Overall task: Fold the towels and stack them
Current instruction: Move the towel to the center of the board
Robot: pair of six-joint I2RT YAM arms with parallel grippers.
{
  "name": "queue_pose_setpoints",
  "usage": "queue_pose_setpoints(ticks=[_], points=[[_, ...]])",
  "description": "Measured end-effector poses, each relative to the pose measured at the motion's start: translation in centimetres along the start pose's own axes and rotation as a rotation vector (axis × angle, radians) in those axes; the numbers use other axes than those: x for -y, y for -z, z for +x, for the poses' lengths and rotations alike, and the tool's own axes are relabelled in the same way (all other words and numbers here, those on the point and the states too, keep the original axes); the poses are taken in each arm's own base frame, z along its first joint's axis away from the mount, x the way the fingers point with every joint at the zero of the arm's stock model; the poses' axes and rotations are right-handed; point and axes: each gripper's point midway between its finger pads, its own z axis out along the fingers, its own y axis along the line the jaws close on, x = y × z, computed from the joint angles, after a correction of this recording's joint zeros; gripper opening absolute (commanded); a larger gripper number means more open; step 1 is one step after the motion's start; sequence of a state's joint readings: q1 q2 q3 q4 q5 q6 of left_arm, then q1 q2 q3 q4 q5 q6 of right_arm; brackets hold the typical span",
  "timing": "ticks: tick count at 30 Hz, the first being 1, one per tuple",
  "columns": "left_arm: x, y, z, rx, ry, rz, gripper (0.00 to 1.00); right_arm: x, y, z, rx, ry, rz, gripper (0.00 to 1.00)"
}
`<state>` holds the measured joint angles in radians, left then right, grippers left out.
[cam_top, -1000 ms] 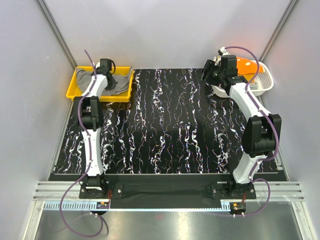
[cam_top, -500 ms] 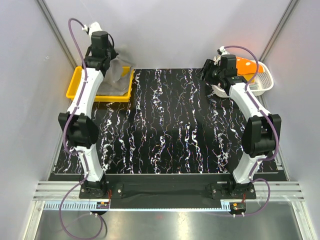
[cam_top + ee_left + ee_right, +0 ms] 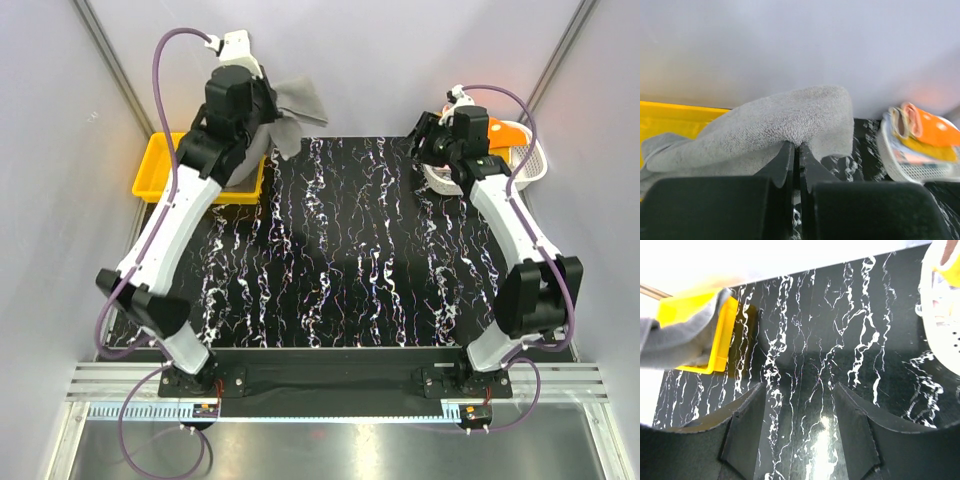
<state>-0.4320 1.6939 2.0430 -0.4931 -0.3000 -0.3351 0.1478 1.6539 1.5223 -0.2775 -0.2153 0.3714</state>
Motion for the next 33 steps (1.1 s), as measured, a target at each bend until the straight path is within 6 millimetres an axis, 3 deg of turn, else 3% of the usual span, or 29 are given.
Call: queue_pose_setpoints(ticks=[6,8,10,14,18,21,24,25,26,30,32,33], points=[[6.0,6.9,-0.9,0.009,-0.016,0.165,0.00,-1.2,3.2,-2.2,0.076,0.014,0.003,0.63],[7.4,9.4,-0.1,0.001,-0.016,0.217,0.00,-1.3,4.0,-2.6,0.095,0.013,0.011,0.63],[8.7,12.0,2.0,-0.030,-0.013,0.270,0.00,-1.1,4.8,-2.7,0.104,0.010,0.028,0.63],[11.5,17.3,10.7,-0.170,-0.026,0.393,0.00,-0.5,6.1,-1.8,0.100,-0.004,0.065,0.64],[13.9,22.1,22.8,-0.368,-0.088,0.478,0.00,1.0,6.9,1.0,0.059,-0.017,0.108,0.64],[12.9,26.0,32.2,-0.530,-0.160,0.505,0.00,2.2,6.9,3.5,0.011,-0.025,0.131,0.64],[12.9,29.8,36.6,-0.625,-0.211,0.550,0.09,3.4,6.5,6.4,-0.055,-0.036,0.150,0.64],[13.2,30.5,37.2,-0.639,-0.214,0.562,0.14,3.7,6.3,7.3,-0.079,-0.039,0.153,0.64],[13.6,31.1,37.5,-0.647,-0.206,0.575,0.32,3.8,6.1,7.9,-0.096,-0.041,0.153,0.64],[14.1,31.6,36.9,-0.636,-0.147,0.564,0.42,3.3,4.3,10.2,-0.169,-0.028,0.133,0.64],[13.2,30.8,35.5,-0.606,-0.111,0.517,0.44,3.0,2.5,12.1,-0.236,-0.015,0.119,0.64],[12.4,30.1,34.6,-0.594,-0.094,0.481,0.50,2.9,1.7,12.7,-0.261,-0.009,0.115,0.63]])
